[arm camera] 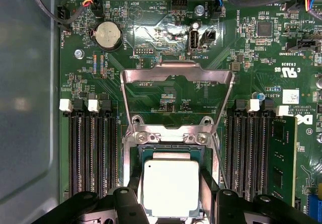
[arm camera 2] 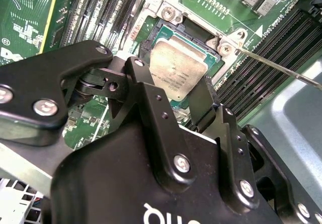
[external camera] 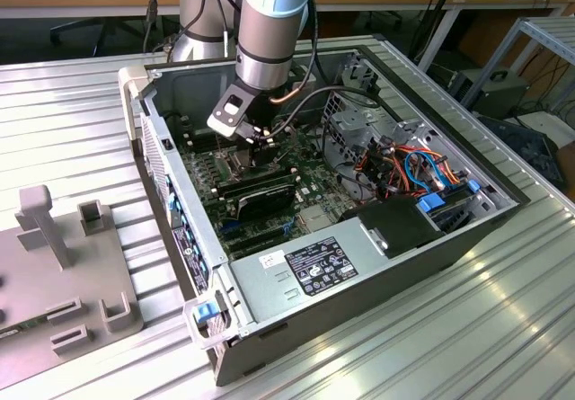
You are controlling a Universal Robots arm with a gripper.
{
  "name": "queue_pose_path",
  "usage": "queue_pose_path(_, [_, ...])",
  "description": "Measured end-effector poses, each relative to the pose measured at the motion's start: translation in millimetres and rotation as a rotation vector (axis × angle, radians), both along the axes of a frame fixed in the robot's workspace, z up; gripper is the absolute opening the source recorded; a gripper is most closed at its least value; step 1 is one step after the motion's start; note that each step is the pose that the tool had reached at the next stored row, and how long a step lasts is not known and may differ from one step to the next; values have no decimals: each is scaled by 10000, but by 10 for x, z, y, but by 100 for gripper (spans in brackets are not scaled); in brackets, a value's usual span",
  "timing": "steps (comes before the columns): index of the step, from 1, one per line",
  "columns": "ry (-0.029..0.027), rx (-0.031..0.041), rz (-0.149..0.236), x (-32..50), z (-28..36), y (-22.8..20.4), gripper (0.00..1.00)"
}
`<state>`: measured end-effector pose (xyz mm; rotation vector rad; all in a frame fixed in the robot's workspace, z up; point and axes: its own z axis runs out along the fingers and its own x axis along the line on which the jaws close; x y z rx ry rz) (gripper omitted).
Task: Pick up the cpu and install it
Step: 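Place the cpu into insertion slot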
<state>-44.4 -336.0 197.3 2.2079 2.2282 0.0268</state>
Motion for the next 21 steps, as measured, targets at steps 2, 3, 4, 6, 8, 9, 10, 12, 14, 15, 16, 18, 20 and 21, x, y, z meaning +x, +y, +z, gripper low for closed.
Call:
queue_pose_path(2, [-5, 5, 0, 1, -3, 2, 55])
queue_pose_path(3, [-4, 0, -1, 1, -2, 1, 55])
queue_pose_path(4, [-2, -6, -1, 0, 1, -1, 61])
queue_pose_path(6, [0, -6, 0, 0, 1, -1, 61])
queue_pose_path(8, [0, -6, 24, 0, 1, -1, 61])
queue_pose_path(9, [-1, -7, 66, 0, 1, -1, 61])
queue_pose_path(10, [0, -6, 68, 0, 1, -1, 61])
queue_pose_path(12, [0, -6, 70, 0, 1, -1, 61])
queue_pose_path(14, [0, -6, 71, 0, 1, -1, 61])
queue_pose_path(15, [0, -7, 72, 0, 1, -1, 60])
queue_pose_path(16, [4, -20, 73, -1, 4, -3, 60])
queue_pose_path(18, [4, -13, 74, -1, 3, -2, 55])
queue_pose_path(20, [1, -9, 75, 0, 2, -1, 55])
queue_pose_path(21, [0, -7, 76, 0, 1, -1, 55])
